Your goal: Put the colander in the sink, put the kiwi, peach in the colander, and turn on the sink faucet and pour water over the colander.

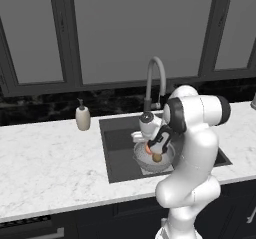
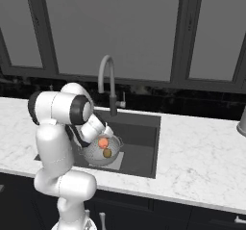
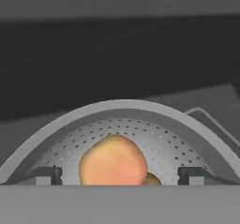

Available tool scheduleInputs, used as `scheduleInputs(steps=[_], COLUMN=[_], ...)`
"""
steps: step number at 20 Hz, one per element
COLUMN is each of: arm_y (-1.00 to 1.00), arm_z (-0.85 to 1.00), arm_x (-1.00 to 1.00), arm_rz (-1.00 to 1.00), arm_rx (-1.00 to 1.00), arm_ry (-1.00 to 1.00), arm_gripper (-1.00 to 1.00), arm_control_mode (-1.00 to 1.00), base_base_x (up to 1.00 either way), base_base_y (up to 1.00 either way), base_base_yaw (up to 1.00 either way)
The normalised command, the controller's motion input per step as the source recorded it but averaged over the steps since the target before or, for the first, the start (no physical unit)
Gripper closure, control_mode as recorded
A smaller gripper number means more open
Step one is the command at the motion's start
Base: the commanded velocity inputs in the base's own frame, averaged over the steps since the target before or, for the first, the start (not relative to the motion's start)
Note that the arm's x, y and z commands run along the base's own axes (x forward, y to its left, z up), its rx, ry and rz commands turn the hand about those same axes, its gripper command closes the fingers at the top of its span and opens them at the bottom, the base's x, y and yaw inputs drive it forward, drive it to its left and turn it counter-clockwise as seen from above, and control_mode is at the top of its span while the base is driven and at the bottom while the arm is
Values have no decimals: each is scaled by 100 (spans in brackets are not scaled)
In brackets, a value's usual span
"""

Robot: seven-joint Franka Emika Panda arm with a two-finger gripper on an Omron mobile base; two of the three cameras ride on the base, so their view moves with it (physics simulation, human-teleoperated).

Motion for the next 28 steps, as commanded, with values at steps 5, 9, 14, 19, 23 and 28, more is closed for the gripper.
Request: scheduleInputs(steps=[5,9,14,19,23,28], arm_y=[1,13,12,-5,-36,-84], arm_z=[100,100,100,100,83,5], arm_x=[-48,-57,-22,4,3,0], arm_rz=[10,10,12,10,8,2], arm_rx=[0,0,2,0,0,6], arm_ry=[0,1,20,32,31,20], arm_gripper=[-100,-100,-100,-100,-100,-100], arm_control_mode=[-100,-100,-100,-100,-100,-100], base_base_x=[0,0,0,0,0,0], base_base_y=[0,0,0,0,0,0], base_base_yaw=[0,0,0,0,0,0])
